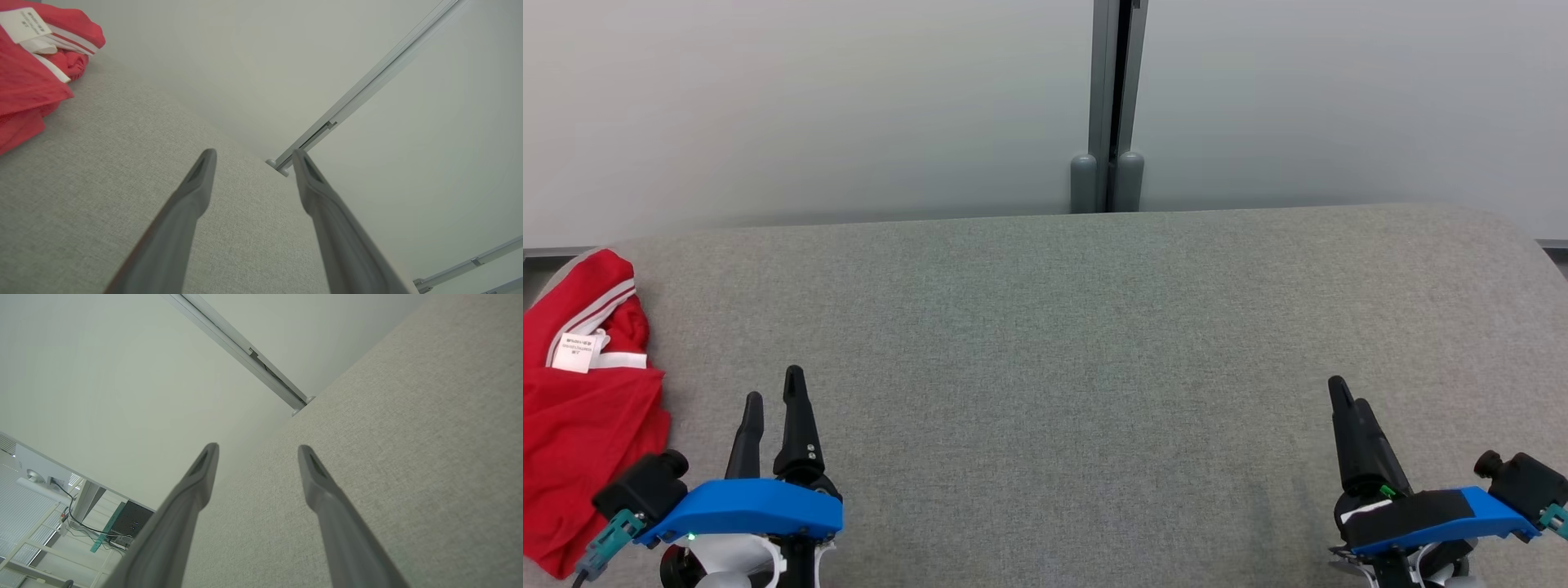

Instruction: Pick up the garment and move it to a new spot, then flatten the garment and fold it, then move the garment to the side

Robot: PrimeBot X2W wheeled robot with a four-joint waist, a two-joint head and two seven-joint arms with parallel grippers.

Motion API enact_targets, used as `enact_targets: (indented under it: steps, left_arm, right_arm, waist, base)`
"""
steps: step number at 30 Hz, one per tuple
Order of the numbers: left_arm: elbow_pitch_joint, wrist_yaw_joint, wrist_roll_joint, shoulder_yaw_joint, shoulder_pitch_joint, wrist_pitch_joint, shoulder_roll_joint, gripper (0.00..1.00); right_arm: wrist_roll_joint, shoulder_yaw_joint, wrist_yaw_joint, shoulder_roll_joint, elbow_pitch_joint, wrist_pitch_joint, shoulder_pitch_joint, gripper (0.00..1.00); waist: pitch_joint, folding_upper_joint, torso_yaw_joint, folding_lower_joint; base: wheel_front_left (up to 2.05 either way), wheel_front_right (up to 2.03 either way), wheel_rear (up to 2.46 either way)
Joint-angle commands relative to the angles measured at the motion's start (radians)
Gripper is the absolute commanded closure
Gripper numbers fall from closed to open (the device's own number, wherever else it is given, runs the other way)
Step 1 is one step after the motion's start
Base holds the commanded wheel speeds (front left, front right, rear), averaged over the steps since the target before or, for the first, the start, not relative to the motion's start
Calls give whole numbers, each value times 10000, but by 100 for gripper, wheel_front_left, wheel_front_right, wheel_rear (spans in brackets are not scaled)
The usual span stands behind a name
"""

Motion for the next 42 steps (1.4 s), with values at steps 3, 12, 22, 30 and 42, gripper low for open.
enact_targets:
  steps: [3,12,22,30,42]
  left_arm:
    - [-84,87,618,-138,-269,-160,100,0]
    - [10,248,1736,-386,-308,-428,186,0]
    - [217,424,2857,-577,-360,-704,261,0]
    - [341,526,3665,-754,-443,-910,288,0]
    - [442,682,4781,-917,-497,-1182,302,0]
  right_arm:
    - [-557,78,13,-76,-86,-178,-147,0]
    - [-1596,248,15,-84,36,-441,-152,0]
    - [-2658,378,18,-93,145,-722,-147,0]
    - [-3437,483,19,-99,226,-916,-177,0]
    - [-4545,645,22,-106,277,-1199,-199,0]
  waist:
    - [7,0,11,0]
    - [5,0,20,0]
    - [-5,0,25,0]
    - [3,0,21,0]
    - [-33,0,0,0]
  base:
    - [0,0,0]
    - [0,0,0]
    - [0,0,0]
    - [0,0,0]
    - [0,0,0]
